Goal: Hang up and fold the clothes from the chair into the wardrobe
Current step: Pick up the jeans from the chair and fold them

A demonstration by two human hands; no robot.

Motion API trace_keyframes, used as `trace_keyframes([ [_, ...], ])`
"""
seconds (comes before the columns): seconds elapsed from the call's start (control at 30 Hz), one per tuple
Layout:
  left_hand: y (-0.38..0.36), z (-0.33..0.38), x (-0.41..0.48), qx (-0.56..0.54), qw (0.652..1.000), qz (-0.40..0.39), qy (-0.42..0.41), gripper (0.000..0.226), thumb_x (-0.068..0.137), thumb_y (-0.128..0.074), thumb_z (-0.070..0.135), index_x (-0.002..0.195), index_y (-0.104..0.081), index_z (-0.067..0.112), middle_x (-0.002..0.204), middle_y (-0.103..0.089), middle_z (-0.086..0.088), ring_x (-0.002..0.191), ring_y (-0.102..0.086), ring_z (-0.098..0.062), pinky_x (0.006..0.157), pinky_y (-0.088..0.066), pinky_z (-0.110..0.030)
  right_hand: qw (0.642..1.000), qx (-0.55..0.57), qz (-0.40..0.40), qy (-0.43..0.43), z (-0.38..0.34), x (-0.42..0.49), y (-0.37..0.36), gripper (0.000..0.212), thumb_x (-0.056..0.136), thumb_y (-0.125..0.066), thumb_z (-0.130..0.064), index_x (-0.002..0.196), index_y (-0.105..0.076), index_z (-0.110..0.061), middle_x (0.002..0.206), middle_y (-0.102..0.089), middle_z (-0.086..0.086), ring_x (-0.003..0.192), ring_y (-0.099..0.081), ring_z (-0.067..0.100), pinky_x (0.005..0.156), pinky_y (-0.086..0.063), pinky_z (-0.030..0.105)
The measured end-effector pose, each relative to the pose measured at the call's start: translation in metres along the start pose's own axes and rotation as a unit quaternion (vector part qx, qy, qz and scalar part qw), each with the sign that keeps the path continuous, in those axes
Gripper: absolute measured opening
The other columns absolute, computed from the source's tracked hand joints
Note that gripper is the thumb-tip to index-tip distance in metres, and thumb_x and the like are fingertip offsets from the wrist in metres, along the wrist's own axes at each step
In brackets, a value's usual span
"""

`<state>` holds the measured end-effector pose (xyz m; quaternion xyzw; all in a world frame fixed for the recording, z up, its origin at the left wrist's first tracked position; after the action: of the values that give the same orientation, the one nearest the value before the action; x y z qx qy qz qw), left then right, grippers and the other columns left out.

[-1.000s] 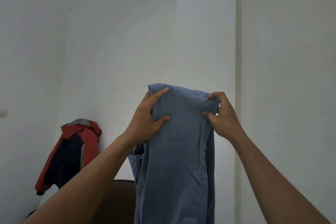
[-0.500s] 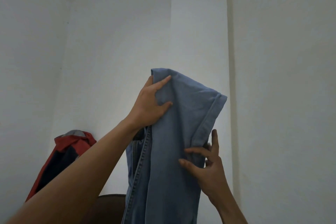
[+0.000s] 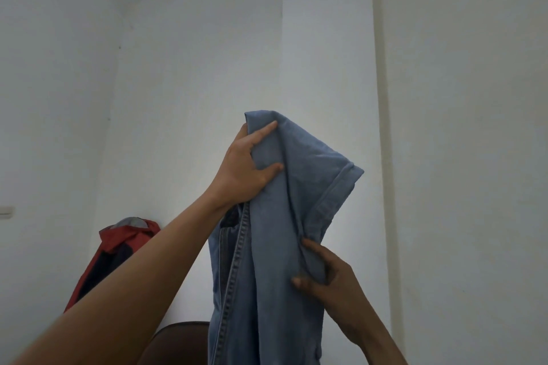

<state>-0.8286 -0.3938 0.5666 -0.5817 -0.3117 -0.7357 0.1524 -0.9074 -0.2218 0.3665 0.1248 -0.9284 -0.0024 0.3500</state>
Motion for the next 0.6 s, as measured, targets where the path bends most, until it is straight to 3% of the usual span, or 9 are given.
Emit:
trace_keyframes([
  [0.1, 0.003, -0.006, 0.000, -0.004, 1.000, 0.003, 0.011, 0.076, 0.082, -0.078, 0.014, 0.149, -0.044, 0.021, 0.146, -0.041, 0.001, 0.133, -0.044, -0.014, 0.109, -0.045, -0.031, 1.000, -0.013, 0.022, 0.006, -0.003, -0.001, 0.001, 0.074, 0.072, -0.085, -0.033, 0.138, -0.052, -0.037, 0.135, -0.056, -0.023, 0.122, -0.056, 0.003, 0.103, -0.050, 0.030],
  [0.23, 0.011, -0.016, -0.001, -0.035, 0.998, 0.013, 0.045, 0.074, 0.081, -0.079, 0.013, 0.147, -0.046, 0.022, 0.142, -0.044, 0.003, 0.129, -0.047, -0.011, 0.105, -0.048, -0.029, 0.995, 0.102, 0.022, 0.008, -0.003, -0.006, 0.011, 0.066, 0.068, -0.090, -0.036, 0.128, -0.064, -0.030, 0.130, -0.064, -0.013, 0.119, -0.062, 0.013, 0.100, -0.053, 0.039],
  [0.33, 0.013, -0.021, -0.001, -0.053, 0.997, 0.019, 0.061, 0.073, 0.081, -0.080, 0.015, 0.146, -0.047, 0.024, 0.141, -0.045, 0.003, 0.127, -0.049, -0.012, 0.103, -0.050, -0.032, 0.976, 0.214, -0.013, -0.032, 0.004, -0.008, 0.011, 0.076, 0.039, -0.101, -0.036, 0.109, -0.075, -0.022, 0.123, -0.069, -0.003, 0.112, -0.067, 0.022, 0.090, -0.058, 0.037],
  [0.4, 0.011, -0.020, 0.000, -0.061, 0.996, 0.012, 0.063, 0.073, 0.081, -0.080, 0.015, 0.146, -0.047, 0.025, 0.139, -0.046, 0.004, 0.126, -0.050, -0.011, 0.101, -0.051, -0.031, 0.960, 0.271, -0.029, -0.064, 0.010, -0.011, 0.011, 0.065, 0.027, -0.104, -0.029, 0.085, -0.079, -0.015, 0.113, -0.073, 0.006, 0.103, -0.070, 0.025, 0.079, -0.060, 0.034],
  [0.5, 0.008, -0.019, 0.001, -0.066, 0.996, 0.000, 0.065, 0.073, 0.081, -0.080, 0.015, 0.146, -0.048, 0.026, 0.137, -0.047, 0.006, 0.123, -0.051, -0.010, 0.099, -0.052, -0.027, 0.961, 0.259, -0.053, -0.083, 0.008, -0.017, 0.009, 0.047, 0.029, -0.103, -0.024, 0.062, -0.075, -0.008, 0.101, -0.075, 0.013, 0.095, -0.072, 0.028, 0.075, -0.061, 0.032],
  [0.6, 0.008, -0.021, 0.002, -0.050, 0.996, 0.004, 0.070, 0.073, 0.081, -0.081, 0.016, 0.146, -0.048, 0.026, 0.138, -0.047, 0.005, 0.124, -0.051, -0.011, 0.100, -0.051, -0.028, 0.971, 0.218, -0.052, -0.085, 0.003, -0.020, 0.007, 0.040, 0.048, -0.096, -0.023, 0.084, -0.082, -0.013, 0.112, -0.074, 0.004, 0.105, -0.070, 0.023, 0.083, -0.060, 0.032],
])
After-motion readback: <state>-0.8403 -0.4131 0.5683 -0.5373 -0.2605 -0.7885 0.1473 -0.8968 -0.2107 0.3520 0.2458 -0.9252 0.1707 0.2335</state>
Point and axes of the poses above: each hand's wrist, its own x-axis towards the middle knuckle, its own y-axis out of the back of the hand, z = x × y, the point moved 7 cm from there along x, towards the middle knuckle
